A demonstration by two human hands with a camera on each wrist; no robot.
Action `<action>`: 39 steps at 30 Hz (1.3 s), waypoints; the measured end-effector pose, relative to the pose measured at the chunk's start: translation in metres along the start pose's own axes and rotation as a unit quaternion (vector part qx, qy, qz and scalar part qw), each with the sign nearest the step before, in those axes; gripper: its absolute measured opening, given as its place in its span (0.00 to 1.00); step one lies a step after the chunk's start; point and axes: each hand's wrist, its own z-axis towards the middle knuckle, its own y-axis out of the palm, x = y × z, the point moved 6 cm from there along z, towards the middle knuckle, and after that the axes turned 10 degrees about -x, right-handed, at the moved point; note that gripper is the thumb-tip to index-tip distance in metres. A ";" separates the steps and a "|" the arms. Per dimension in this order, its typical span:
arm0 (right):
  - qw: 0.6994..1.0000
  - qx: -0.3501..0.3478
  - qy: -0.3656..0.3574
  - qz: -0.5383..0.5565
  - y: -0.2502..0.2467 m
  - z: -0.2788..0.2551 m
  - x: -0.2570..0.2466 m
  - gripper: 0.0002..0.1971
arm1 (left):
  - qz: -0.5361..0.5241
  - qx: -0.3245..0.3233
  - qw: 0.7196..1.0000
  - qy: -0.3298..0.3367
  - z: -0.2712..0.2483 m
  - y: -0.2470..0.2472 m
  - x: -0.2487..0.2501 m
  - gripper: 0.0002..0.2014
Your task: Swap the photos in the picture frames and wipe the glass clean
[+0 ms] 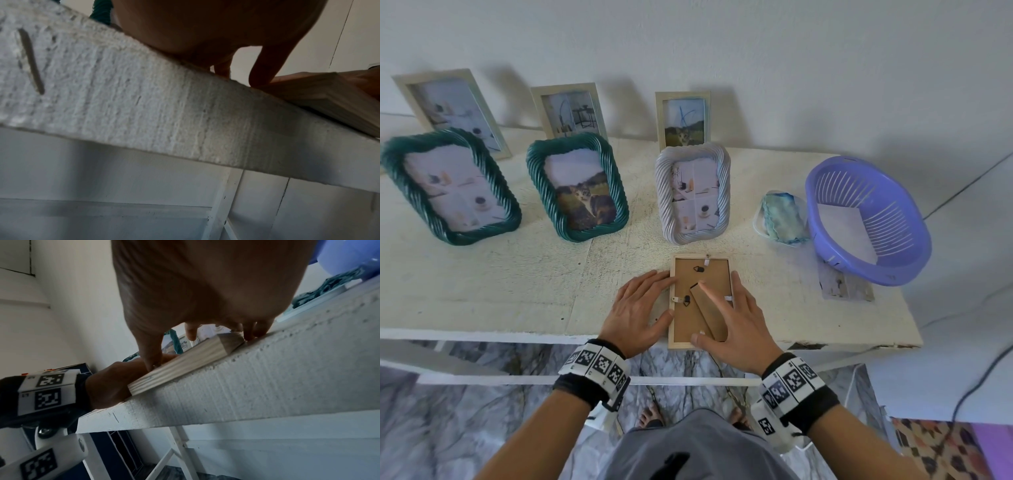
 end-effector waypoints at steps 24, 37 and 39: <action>0.979 0.127 -0.026 0.160 -0.034 -0.009 0.004 0.20 | -0.566 0.085 0.781 -0.253 0.005 -0.027 0.036 0.12; 0.916 0.152 0.041 0.368 -0.103 -0.042 0.048 0.18 | -0.543 0.002 0.829 -0.136 0.044 -0.026 0.099 0.10; 0.916 0.148 0.055 0.368 -0.101 -0.041 0.064 0.20 | -0.499 -0.009 0.853 -0.155 0.046 -0.013 0.094 0.10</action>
